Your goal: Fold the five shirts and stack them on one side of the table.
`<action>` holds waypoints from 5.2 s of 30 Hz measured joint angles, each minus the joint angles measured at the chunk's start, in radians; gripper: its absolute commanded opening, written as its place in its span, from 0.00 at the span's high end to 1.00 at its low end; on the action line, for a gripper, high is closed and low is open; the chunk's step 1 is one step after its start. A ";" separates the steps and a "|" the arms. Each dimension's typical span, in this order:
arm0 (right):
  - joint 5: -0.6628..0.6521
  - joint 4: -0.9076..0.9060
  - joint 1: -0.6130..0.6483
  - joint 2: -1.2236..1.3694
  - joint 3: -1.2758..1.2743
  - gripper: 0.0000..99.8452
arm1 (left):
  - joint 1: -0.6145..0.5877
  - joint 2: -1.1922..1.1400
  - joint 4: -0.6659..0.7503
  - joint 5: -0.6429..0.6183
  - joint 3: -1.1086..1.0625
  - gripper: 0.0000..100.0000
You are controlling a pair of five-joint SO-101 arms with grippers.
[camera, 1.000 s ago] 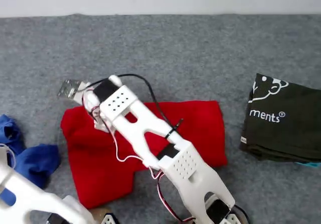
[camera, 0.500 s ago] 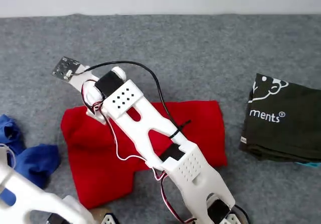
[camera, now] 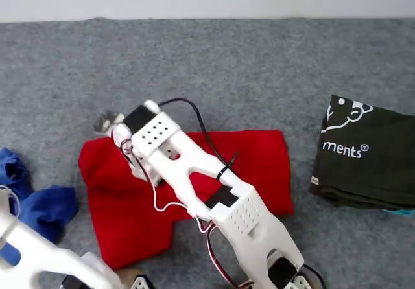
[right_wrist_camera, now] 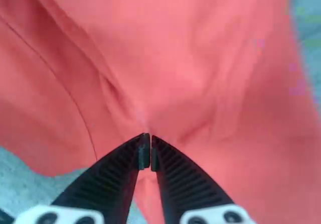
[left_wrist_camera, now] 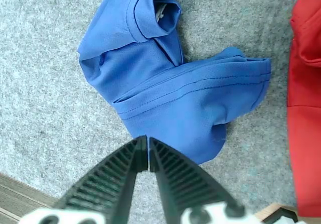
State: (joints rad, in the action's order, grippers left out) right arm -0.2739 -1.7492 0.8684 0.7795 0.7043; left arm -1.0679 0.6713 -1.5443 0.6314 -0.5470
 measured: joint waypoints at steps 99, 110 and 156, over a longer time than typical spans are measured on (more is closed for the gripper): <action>0.055 0.206 0.474 -0.153 -0.486 0.78 | -0.074 0.000 0.000 0.000 0.000 0.98; 0.055 0.227 0.428 -0.124 -0.450 0.98 | -0.075 0.000 0.000 0.000 0.000 0.98; 0.052 0.026 -0.029 -0.011 0.034 0.83 | -0.075 0.000 0.000 0.000 0.000 0.98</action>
State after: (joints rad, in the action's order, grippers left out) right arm -0.2217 -1.7231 0.8393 0.7687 0.7380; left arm -1.1431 0.6713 -1.5443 0.6314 -0.5470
